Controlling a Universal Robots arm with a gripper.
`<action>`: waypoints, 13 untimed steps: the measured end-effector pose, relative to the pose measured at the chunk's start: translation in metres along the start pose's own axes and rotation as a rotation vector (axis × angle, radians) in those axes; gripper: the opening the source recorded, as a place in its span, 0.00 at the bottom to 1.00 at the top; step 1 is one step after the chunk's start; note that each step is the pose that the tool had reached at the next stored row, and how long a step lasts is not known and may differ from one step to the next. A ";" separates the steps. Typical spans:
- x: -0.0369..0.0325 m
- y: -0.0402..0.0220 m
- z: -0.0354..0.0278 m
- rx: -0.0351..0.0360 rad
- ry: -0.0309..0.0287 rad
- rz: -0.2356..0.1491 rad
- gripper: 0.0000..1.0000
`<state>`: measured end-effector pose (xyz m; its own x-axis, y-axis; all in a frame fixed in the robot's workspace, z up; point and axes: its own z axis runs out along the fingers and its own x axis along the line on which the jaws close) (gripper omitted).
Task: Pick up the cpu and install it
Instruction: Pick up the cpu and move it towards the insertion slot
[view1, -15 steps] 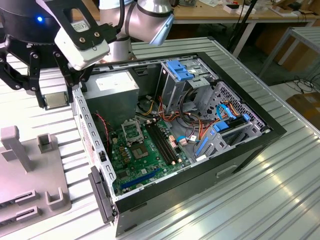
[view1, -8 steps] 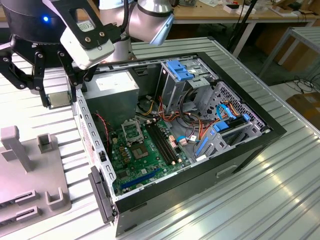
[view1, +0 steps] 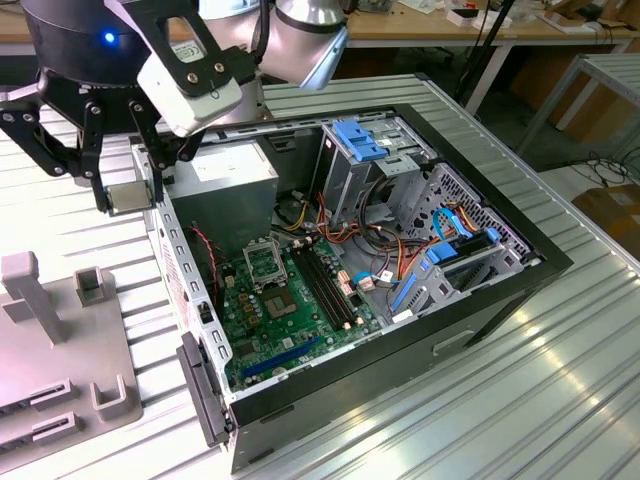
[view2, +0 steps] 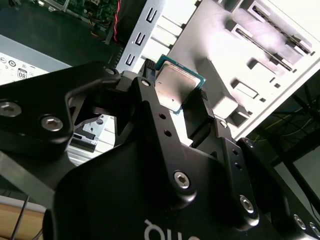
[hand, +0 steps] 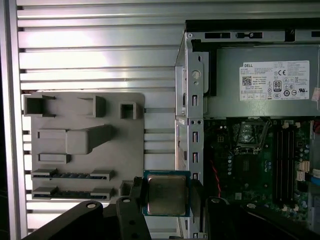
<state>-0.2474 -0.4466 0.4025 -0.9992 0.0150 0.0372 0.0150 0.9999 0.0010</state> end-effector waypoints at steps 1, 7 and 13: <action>-0.0010 0.0000 0.0000 -0.0001 0.0000 0.000 0.47; -0.0080 0.0001 -0.0003 0.0000 0.0000 0.000 0.47; -0.0155 0.0002 -0.0006 0.0000 0.0000 0.000 0.47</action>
<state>-0.2318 -0.4466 0.4025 -0.9992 0.0149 0.0372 0.0150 0.9999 0.0010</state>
